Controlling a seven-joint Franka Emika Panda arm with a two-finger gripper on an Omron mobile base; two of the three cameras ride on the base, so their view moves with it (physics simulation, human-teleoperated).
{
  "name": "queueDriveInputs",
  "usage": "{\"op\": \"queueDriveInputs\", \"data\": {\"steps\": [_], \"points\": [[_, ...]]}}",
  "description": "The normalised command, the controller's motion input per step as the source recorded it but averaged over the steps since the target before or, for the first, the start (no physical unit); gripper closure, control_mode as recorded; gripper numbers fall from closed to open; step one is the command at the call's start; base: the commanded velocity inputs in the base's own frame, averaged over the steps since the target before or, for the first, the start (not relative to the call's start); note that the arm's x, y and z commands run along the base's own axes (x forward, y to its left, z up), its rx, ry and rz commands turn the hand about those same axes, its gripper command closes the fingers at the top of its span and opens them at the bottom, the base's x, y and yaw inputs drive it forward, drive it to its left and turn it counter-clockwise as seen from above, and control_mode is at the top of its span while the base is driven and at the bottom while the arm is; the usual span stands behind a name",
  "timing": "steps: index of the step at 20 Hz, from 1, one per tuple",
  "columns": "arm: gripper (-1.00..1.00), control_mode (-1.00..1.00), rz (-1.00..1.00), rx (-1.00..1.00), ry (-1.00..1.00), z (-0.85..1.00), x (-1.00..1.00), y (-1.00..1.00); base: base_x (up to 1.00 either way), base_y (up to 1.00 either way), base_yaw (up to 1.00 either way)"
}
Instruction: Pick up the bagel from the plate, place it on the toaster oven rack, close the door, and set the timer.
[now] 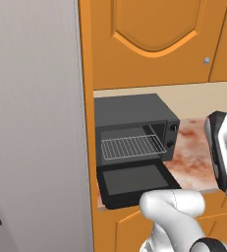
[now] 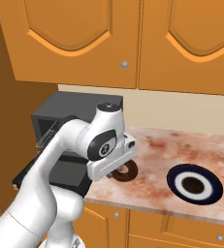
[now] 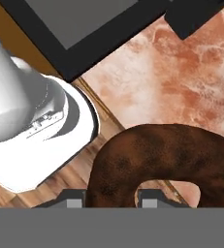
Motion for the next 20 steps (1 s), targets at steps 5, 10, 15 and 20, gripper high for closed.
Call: {"op": "queueDriveInputs", "data": {"steps": [5, 10, 15, 20], "points": [[1.00, -1.00, 0.17, 0.00, 0.00, 0.46, 0.00, 0.88, 0.00, 0.00, 0.00], [1.00, -1.00, 0.16, 0.01, 0.01, 0.34, 0.03, 0.76, 0.00, 0.00, 0.00], [1.00, -1.00, 0.15, 0.02, 0.07, 0.07, 0.21, 0.58, 0.00, 0.00, 0.00], [1.00, -1.00, 0.14, 0.01, 0.10, 0.00, 0.32, 0.44, 0.00, 0.00, 0.00]]}}
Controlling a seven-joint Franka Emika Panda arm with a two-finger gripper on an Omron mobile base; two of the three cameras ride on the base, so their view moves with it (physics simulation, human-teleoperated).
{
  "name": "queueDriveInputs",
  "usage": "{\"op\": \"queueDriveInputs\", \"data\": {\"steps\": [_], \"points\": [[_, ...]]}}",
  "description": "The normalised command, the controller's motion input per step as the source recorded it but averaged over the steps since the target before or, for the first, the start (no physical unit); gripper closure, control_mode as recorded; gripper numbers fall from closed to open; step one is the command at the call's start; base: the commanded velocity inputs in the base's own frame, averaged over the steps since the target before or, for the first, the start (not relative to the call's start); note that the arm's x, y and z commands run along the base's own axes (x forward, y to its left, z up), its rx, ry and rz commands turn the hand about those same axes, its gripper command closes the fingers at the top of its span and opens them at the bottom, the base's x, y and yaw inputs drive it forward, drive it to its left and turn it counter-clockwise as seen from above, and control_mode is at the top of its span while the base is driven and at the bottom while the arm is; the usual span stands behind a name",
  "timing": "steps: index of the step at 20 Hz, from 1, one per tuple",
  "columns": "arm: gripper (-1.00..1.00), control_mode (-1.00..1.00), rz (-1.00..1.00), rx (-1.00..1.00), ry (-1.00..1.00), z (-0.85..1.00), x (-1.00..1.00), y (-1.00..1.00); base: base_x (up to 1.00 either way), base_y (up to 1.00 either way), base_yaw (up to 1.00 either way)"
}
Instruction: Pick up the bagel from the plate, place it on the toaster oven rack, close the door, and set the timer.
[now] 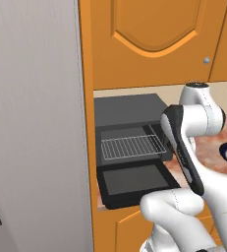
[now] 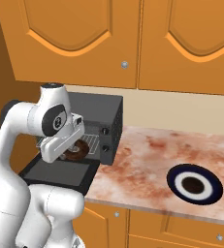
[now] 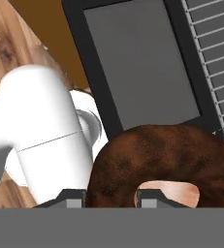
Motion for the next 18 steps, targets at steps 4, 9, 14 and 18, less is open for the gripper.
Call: {"op": "queueDriveInputs", "data": {"steps": [4, 9, 14, 18], "points": [[1.00, -1.00, 0.12, 0.02, 0.07, 0.00, 0.36, 0.39, 0.00, 0.00, 0.00], [1.00, -1.00, 0.09, 0.01, 0.02, -0.05, 0.25, 0.34, 0.00, 0.00, 0.00], [1.00, -1.00, 0.06, 0.02, 0.00, -0.13, 0.21, 0.30, 0.00, 0.00, 0.00], [1.00, -1.00, 0.04, 0.03, 0.00, -0.11, 0.18, 0.27, 0.00, 0.00, 0.00]]}}
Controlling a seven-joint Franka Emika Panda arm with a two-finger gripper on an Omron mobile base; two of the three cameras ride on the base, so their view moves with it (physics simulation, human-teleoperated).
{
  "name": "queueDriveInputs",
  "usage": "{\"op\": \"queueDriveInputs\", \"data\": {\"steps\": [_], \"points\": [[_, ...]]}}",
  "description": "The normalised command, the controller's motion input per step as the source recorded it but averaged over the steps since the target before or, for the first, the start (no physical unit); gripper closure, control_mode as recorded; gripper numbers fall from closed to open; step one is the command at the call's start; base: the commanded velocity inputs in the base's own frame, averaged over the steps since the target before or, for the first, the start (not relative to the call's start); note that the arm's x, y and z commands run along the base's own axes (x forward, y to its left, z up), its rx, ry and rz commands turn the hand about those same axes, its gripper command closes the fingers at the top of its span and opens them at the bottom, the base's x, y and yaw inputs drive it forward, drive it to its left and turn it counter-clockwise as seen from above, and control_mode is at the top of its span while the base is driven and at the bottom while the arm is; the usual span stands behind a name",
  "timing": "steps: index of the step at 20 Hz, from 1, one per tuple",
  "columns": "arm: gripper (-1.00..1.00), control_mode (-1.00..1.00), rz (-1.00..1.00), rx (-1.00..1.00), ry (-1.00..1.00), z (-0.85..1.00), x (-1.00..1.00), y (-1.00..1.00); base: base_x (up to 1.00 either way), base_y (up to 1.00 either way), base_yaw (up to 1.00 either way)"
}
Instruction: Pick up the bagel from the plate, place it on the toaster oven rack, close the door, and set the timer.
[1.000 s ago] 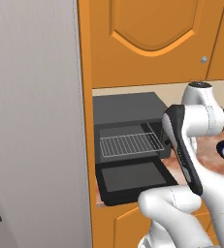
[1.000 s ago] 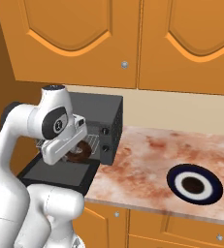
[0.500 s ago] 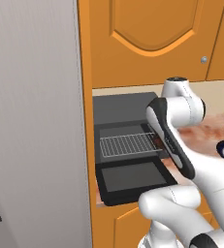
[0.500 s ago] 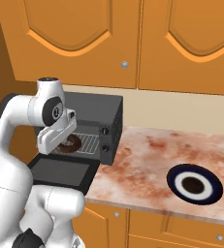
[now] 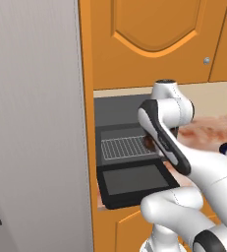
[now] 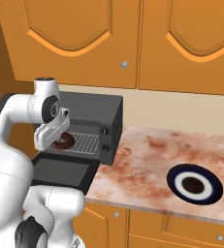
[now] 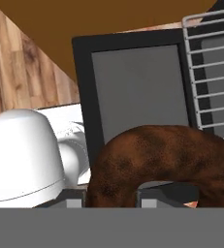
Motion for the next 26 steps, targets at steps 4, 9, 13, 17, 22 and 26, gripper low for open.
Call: {"op": "queueDriveInputs", "data": {"steps": [4, 9, 13, 17, 22, 26], "points": [[1.00, -1.00, 0.03, 0.05, 0.00, -0.06, 0.18, 0.22, 0.00, 0.00, 0.00], [1.00, -1.00, 0.01, 0.06, 0.00, -0.07, 0.23, 0.15, 0.00, 0.00, 0.00], [1.00, -1.00, 0.00, 0.06, 0.00, -0.12, 0.19, 0.10, 0.00, 0.00, 0.00], [1.00, -1.00, 0.00, 0.04, -0.02, -0.22, 0.05, 0.07, 0.00, 0.00, 0.00], [1.00, -1.00, 0.00, 0.03, -0.03, -0.19, 0.01, 0.06, 0.00, 0.00, 0.00], [1.00, -1.00, 0.00, 0.03, -0.04, -0.02, 0.11, 0.08, 0.00, 0.00, 0.00]]}}
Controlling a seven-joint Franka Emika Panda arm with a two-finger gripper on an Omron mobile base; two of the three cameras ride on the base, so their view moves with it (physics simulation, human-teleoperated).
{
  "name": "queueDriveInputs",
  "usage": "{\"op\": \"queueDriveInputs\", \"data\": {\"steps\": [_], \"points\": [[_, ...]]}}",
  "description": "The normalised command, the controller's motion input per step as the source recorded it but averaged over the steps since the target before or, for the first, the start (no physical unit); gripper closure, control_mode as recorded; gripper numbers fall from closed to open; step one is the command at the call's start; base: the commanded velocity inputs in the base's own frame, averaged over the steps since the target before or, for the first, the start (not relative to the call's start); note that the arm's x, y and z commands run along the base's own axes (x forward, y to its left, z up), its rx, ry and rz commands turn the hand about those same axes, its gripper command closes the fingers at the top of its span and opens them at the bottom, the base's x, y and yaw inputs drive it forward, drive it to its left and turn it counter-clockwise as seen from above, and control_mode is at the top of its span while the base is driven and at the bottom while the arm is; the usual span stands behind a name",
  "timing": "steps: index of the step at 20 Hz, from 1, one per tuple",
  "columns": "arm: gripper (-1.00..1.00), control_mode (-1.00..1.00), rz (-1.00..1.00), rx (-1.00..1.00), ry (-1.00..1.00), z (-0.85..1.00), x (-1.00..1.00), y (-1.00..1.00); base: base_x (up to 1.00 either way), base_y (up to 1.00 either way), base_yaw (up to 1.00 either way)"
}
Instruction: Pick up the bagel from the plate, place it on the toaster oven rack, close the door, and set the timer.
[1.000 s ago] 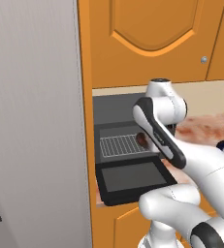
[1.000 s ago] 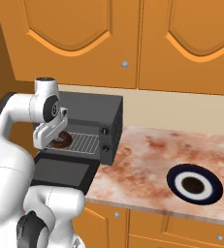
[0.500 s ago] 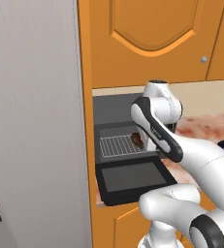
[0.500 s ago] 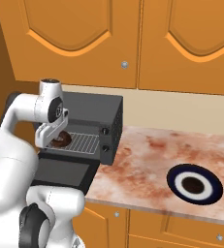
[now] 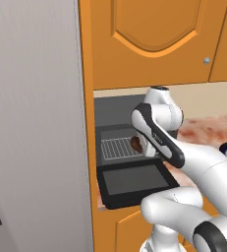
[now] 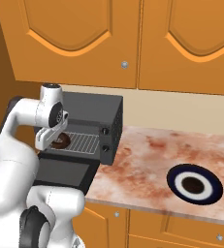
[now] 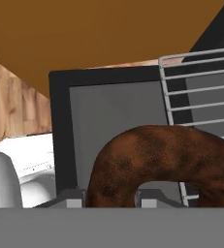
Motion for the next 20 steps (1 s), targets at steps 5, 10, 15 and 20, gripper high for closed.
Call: {"op": "queueDriveInputs", "data": {"steps": [5, 10, 15, 20], "points": [[1.00, -1.00, 0.00, 0.03, -0.04, 0.00, 0.23, 0.09, 0.00, 0.00, 0.00], [1.00, -1.00, 0.00, 0.02, -0.01, 0.00, 0.31, 0.07, 0.00, 0.00, 0.00], [1.00, -1.00, 0.00, 0.01, 0.00, -0.04, 0.31, 0.02, 0.00, 0.00, 0.00], [1.00, -1.00, 0.00, 0.00, 0.00, -0.09, 0.20, 0.00, 0.00, 0.00, 0.00]]}}
